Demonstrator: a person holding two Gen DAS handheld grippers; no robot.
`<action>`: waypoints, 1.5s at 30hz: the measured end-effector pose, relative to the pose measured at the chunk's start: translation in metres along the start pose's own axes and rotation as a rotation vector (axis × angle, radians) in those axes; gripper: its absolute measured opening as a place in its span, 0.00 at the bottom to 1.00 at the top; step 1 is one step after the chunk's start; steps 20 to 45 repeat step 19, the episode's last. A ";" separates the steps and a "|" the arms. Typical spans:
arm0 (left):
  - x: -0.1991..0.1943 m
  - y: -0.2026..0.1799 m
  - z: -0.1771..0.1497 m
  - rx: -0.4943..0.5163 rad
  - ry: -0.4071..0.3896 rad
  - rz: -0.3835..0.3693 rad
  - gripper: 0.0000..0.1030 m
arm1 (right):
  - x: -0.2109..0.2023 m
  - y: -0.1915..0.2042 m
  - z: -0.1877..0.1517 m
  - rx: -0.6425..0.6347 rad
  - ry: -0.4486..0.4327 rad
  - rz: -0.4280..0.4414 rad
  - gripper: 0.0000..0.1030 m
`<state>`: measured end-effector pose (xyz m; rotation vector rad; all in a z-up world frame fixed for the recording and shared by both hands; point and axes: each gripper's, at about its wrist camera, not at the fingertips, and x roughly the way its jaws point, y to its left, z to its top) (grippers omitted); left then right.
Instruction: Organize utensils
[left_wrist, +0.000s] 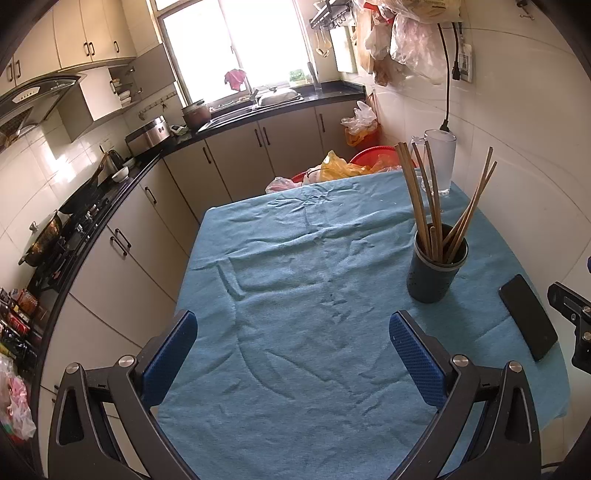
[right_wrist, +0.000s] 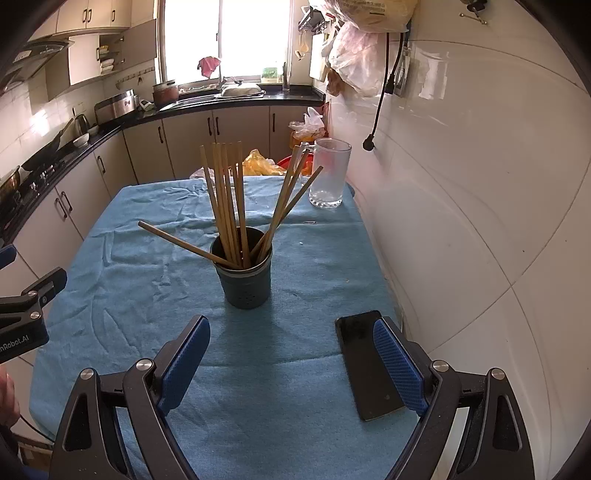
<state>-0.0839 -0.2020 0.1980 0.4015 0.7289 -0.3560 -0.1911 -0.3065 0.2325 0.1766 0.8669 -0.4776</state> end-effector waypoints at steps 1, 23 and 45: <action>0.000 0.000 0.000 0.000 -0.001 0.001 1.00 | 0.000 0.000 0.000 -0.001 0.001 0.000 0.90; 0.012 0.006 -0.004 -0.023 0.023 -0.034 1.00 | 0.010 0.003 0.000 -0.008 0.028 0.002 0.90; 0.012 0.006 -0.004 -0.023 0.023 -0.034 1.00 | 0.010 0.003 0.000 -0.008 0.028 0.002 0.90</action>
